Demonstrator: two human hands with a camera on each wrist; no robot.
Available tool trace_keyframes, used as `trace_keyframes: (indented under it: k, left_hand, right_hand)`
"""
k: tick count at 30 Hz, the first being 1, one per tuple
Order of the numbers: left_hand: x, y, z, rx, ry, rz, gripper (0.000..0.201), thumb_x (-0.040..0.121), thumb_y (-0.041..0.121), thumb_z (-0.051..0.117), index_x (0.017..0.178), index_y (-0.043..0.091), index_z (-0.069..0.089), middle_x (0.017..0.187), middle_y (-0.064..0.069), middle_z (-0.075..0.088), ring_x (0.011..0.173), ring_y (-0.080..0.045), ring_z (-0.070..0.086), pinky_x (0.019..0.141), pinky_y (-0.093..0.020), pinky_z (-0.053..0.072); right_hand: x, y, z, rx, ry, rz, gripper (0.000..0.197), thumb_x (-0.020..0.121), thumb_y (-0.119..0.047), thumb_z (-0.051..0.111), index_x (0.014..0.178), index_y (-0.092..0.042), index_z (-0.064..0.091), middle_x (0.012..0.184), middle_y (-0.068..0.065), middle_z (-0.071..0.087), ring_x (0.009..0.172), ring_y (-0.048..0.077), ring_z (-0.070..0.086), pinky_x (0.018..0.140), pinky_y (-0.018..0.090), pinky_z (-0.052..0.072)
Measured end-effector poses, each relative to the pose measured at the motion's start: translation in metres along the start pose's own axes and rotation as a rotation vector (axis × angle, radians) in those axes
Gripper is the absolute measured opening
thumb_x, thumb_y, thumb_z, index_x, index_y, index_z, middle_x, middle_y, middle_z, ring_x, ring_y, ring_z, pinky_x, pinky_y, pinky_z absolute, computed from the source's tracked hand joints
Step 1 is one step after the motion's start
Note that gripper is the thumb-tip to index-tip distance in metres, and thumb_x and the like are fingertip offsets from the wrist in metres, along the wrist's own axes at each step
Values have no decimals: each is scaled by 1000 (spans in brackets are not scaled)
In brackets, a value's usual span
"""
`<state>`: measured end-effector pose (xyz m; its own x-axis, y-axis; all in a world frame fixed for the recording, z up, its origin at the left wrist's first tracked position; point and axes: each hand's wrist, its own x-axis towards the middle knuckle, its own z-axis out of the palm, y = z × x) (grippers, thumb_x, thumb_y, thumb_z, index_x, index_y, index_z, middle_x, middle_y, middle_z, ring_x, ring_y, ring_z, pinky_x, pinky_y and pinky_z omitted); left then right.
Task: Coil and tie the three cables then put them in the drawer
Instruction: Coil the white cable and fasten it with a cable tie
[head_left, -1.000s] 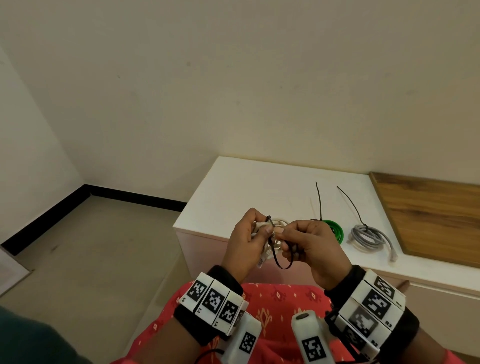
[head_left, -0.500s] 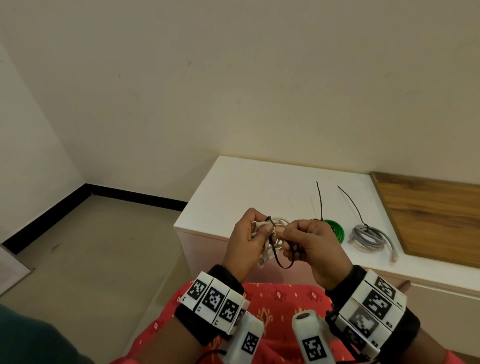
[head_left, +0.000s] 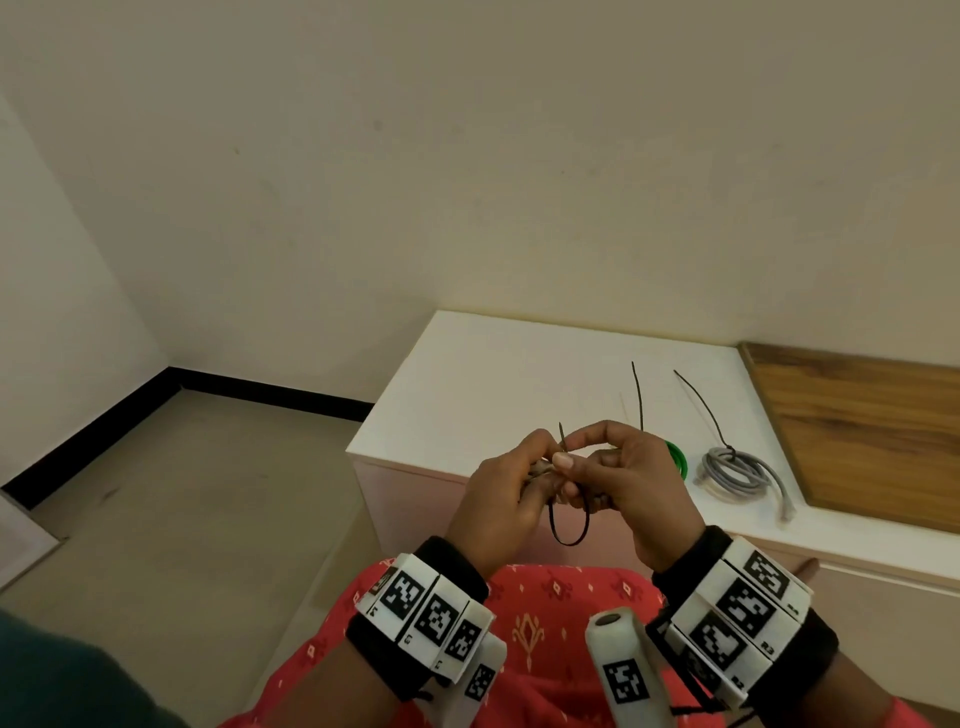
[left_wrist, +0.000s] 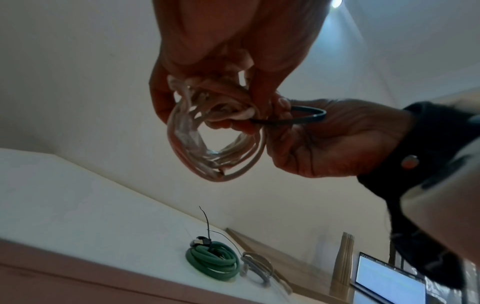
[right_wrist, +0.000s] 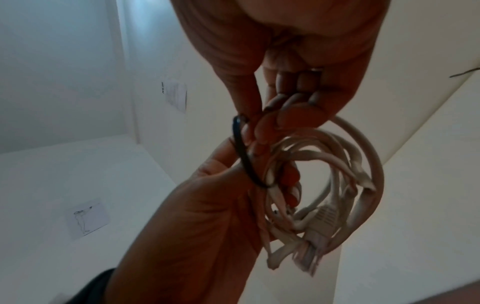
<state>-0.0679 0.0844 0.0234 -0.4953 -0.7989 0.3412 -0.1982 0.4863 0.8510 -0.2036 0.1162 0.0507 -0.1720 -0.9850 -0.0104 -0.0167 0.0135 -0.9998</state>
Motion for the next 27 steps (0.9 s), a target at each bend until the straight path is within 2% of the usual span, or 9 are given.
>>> trace_keyframes:
  k: [4, 10, 13, 15, 17, 19, 22, 24, 27]
  left_hand:
    - [0, 1, 0, -10, -54, -3, 5, 85, 17, 46, 85, 14, 49, 73, -1, 64, 72, -15, 64, 73, -39, 54]
    - [-3, -1, 6, -43, -122, -24, 20, 90, 7, 51, 75, 20, 45, 66, 11, 56, 61, 2, 54, 61, -9, 41]
    - [-6, -5, 8, -28, -154, -51, 23, 89, 7, 50, 74, 23, 44, 67, 9, 54, 62, 0, 49, 61, -16, 39]
    - [-6, -9, 7, -86, -140, -89, 22, 87, 12, 50, 73, 27, 45, 69, 9, 56, 64, -2, 50, 63, -19, 39]
    - [-2, -10, 6, -147, -119, -117, 14, 83, 17, 50, 73, 27, 47, 69, 9, 58, 64, -2, 53, 63, -17, 41]
    - [1, -9, 4, -176, -109, -125, 14, 84, 14, 50, 74, 23, 48, 70, 7, 59, 63, -1, 55, 62, -14, 42]
    - [2, -8, 5, -202, -108, -120, 17, 86, 8, 51, 74, 19, 48, 70, 2, 59, 62, -5, 56, 62, -15, 43]
    - [0, -8, 6, -223, -106, -125, 7, 82, 14, 50, 75, 17, 48, 73, -1, 58, 66, -8, 54, 62, -17, 45]
    - [-1, -8, 8, -241, -108, -147, 5, 82, 15, 50, 80, 11, 49, 79, -11, 59, 69, -14, 55, 63, -22, 47]
  right_hand:
    - [4, -5, -7, -240, -63, -60, 12, 83, -20, 64, 78, -9, 66, 46, 1, 56, 39, 7, 46, 43, 17, 35]
    - [14, -3, -19, -230, 6, -107, 18, 87, -9, 58, 69, -10, 55, 61, 3, 48, 54, 5, 45, 57, 19, 40]
    - [16, -14, -29, -92, 157, -239, 19, 89, -11, 54, 70, -15, 53, 69, 9, 57, 64, 9, 58, 64, 22, 48]
    - [12, -24, -33, -109, 216, -385, 18, 83, -29, 59, 68, -20, 55, 71, 18, 60, 70, 20, 62, 69, 31, 51]
    - [7, -28, -28, -109, 181, -483, 19, 84, -28, 58, 75, -12, 56, 75, 24, 61, 76, 21, 64, 71, 27, 54]
    - [7, -26, -20, -69, 117, -430, 11, 88, -14, 55, 85, -3, 57, 83, 17, 66, 81, 11, 65, 74, 19, 54]
    - [10, -14, -14, -64, -67, -115, 10, 88, -12, 55, 98, -11, 58, 96, 19, 67, 91, 22, 63, 81, 28, 51]
    - [10, -5, -11, -89, -119, 6, 10, 88, -9, 54, 96, -9, 61, 89, 19, 66, 85, 26, 62, 79, 30, 51]
    - [9, 0, -9, -97, -87, 16, 9, 86, -4, 57, 82, -4, 65, 73, 14, 65, 68, 20, 61, 65, 21, 52]
